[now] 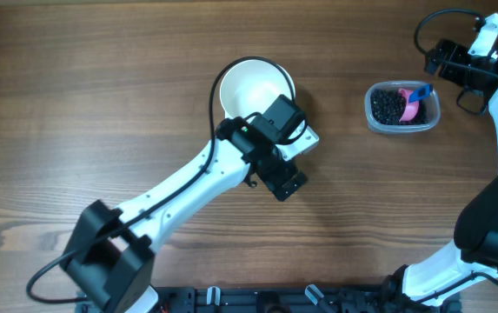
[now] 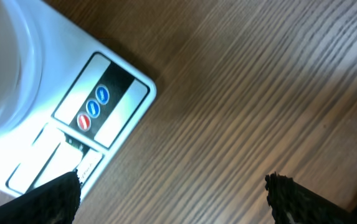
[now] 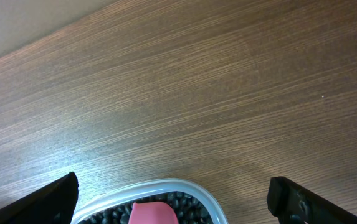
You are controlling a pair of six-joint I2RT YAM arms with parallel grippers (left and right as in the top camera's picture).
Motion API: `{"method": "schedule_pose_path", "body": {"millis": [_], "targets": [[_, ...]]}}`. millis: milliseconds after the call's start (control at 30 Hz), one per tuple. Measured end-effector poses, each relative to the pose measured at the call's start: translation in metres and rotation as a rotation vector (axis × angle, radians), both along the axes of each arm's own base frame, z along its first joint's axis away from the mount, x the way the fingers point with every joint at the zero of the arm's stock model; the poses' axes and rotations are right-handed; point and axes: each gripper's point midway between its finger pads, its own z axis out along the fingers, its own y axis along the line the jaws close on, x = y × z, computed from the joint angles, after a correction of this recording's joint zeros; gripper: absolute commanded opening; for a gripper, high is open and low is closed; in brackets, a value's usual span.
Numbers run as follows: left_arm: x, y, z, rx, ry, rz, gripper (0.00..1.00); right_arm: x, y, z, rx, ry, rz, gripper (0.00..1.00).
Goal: Scoop item into bowl and weigh 150g on scale
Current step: 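Move the left gripper over the scale's button panel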
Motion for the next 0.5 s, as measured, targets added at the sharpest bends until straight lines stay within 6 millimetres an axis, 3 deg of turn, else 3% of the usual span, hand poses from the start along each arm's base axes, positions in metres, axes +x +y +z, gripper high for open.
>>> {"method": "schedule_pose_path", "body": {"millis": [167,500], "targets": [[-0.003,0.002,-0.038,0.076,0.073,-0.015,1.00,0.000,0.000,0.000,0.000,0.000,0.000,1.00],[0.006,-0.007,-0.048,0.059,0.053,-0.022,1.00,0.000,0.000,0.000,0.000,0.000,0.000,1.00]]}}
